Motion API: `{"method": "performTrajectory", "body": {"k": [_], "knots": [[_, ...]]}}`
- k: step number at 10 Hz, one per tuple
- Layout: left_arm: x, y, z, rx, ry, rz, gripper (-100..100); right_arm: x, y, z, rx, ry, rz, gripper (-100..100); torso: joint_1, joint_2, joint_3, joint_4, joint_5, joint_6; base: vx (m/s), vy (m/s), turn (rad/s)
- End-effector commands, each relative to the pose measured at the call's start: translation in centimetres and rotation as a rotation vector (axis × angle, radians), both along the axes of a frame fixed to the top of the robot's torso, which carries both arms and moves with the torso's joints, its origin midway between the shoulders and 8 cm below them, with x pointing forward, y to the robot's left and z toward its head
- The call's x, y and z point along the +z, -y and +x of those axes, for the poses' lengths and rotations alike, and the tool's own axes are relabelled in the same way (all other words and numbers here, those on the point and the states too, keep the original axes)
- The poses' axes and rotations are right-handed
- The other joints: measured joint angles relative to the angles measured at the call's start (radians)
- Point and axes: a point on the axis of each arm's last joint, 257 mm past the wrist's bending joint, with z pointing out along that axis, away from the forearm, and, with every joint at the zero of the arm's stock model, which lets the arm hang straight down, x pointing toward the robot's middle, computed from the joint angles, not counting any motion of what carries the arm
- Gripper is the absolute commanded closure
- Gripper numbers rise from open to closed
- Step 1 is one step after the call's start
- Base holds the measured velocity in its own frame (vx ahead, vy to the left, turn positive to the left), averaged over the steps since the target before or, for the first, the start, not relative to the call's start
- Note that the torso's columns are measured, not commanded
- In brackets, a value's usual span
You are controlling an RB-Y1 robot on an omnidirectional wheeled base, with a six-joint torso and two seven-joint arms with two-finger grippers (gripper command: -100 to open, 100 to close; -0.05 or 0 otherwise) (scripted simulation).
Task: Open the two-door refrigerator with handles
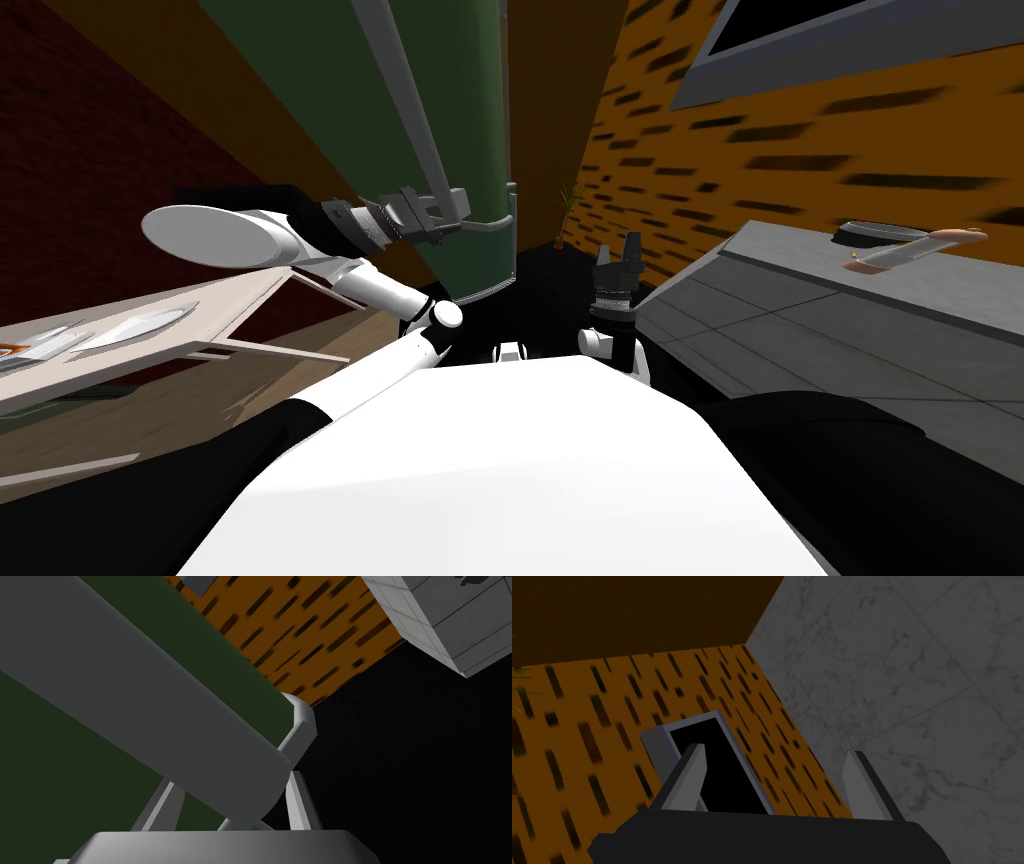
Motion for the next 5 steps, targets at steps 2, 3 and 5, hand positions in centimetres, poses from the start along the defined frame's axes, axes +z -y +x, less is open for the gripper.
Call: {"method": "performTrajectory", "body": {"k": [2,3,5], "knots": [[1.8,1.1,0.4,-0.020,0.005,-0.002,-100,0.0,0.0,0.0,0.000,0.000,0.000,0,-0.011,-0.003,0.000,-0.003,-0.003,0.002,-0.063,0.076,-0.012],[3.0,1.6,1.0,-0.019,0.005,0.000,-100,0.0,0.0,0.0,0.000,0.000,0.000,0,-0.018,-0.009,-0.004,-0.007,-0.005,0.003,-0.007,-0.009,0.004],[4.7,2.5,1.7,-0.016,0.005,0.003,-100,0.0,0.0,0.0,0.000,0.000,0.000,0,-0.012,-0.008,-0.004,-0.006,-0.003,0.003,-0.024,-0.001,-0.015]]}}
